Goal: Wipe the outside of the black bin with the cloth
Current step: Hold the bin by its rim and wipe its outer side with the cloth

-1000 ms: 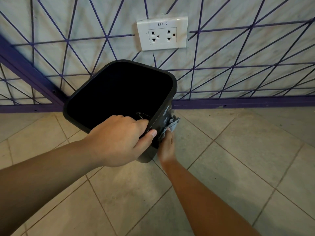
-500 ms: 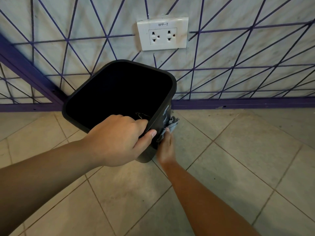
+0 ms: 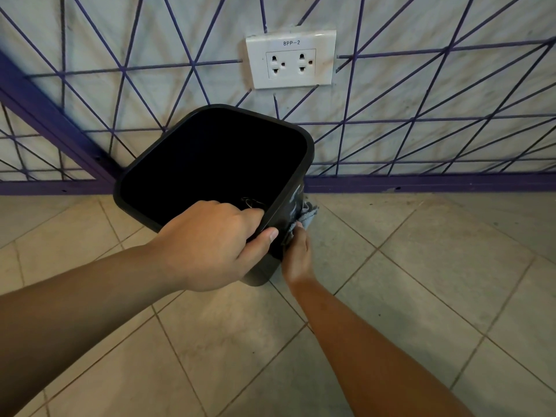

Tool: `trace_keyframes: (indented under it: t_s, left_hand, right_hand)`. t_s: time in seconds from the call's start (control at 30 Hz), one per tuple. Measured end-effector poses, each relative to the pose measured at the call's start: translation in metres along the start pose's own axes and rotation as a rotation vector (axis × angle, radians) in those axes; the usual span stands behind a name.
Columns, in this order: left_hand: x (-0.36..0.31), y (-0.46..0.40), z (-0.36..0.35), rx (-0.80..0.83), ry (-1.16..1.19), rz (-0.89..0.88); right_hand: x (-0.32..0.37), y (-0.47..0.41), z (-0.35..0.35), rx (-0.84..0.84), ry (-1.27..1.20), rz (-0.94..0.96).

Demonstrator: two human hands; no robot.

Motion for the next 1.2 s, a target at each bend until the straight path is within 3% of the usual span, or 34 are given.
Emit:
trace_keyframes:
  t_s: [0.43, 0.73, 0.93, 1.2]
  left_hand:
    - [0.001, 0.0, 0.0, -0.013, 0.016, -0.018]
    - [0.002, 0.001, -0.001, -0.036, -0.001, -0.026]
    - [0.001, 0.0, 0.0, -0.013, -0.007, -0.013]
    - [0.002, 0.0, 0.0, -0.02, 0.004, -0.012]
  right_hand:
    - [-0.007, 0.004, -0.008, 0.006, -0.069, -0.087]
    - [-0.016, 0.007, 0.006, -0.018, -0.17, -0.288]
    - [0.012, 0.02, -0.014, -0.17, -0.246, -0.206]
    - [0.015, 0.005, -0.015, -0.175, -0.194, -0.17]
Point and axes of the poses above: each hand's wrist, its own y-axis away from the middle knuckle, its own z-axis out of the back of the hand, x = y × z, the point moved 10 cm from there along -y, towards the middle knuckle, and after that the axes turned 4 degrees about -x, right-handed, at the moved point
